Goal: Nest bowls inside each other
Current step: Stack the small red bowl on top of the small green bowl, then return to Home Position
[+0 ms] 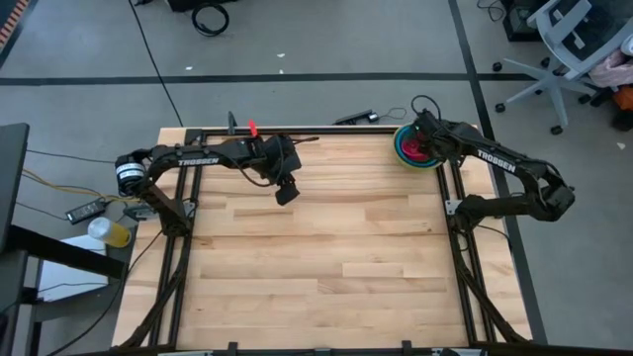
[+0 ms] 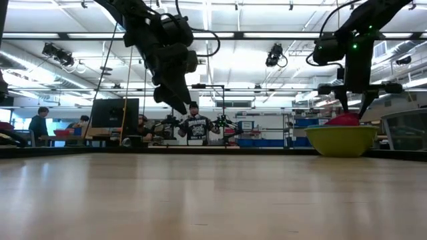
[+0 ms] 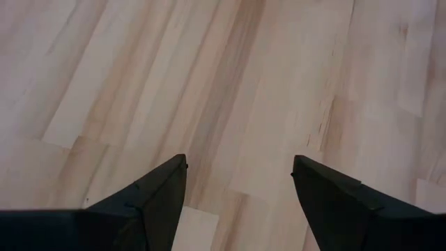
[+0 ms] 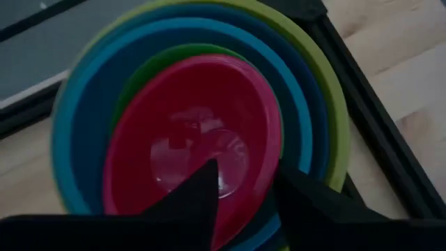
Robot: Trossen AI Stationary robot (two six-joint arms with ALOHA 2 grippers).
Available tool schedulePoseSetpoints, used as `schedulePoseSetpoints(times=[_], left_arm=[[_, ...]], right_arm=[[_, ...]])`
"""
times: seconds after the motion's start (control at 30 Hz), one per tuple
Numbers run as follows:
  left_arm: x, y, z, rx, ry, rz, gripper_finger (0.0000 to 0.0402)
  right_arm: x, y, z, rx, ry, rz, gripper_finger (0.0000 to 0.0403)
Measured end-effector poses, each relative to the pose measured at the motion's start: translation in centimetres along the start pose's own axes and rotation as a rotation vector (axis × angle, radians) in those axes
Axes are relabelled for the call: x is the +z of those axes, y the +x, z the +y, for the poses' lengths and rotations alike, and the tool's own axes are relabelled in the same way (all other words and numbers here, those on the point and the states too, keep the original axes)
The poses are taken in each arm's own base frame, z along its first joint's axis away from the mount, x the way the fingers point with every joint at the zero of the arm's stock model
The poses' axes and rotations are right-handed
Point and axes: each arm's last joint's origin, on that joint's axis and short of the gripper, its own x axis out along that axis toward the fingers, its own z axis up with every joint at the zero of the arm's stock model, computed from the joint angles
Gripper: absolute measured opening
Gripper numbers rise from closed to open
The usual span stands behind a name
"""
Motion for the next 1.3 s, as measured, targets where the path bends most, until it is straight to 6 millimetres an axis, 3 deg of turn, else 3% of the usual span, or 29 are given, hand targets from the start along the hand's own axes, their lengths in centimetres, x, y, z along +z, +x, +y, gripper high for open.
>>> schedulePoseSetpoints(times=[0.2, 0.4, 0.6, 0.93, 1.13, 1.3], left_arm=[[0.5, -2.8, -0.7, 0.018, 0.031, -0.108, 0.0255], [0.8, -5.2, -0.7, 0.035, 0.038, -0.201, 0.023], [0.2, -5.4, -0.9, 0.034, 0.024, -0.148, 0.0213], [0.0, -5.1, -1.7, 0.019, 0.042, -0.126, 0.0208], [0.1, -7.3, -2.2, 0.014, 0.068, -0.216, 0.0208], [-0.2, -11.3, -3.3, 0.003, 0.138, -0.391, 0.0199]], right_arm=[[0.3, -1.4, 0.4, 0.1, -0.089, -0.116, 0.0179], [0.0, -0.3, 0.1, 0.004, -0.064, -0.053, 0.0155], [-0.8, 0.8, 0.8, -0.028, -0.107, 0.036, 0.0134], [-1.6, 0.0, 0.6, -0.036, -0.11, 0.01, 0.0133], [-2.1, -2.8, 0.2, 0.13, -0.093, -0.052, 0.0137], [-3.6, -7.0, 1.9, 0.578, -0.293, -0.081, 0.0136]])
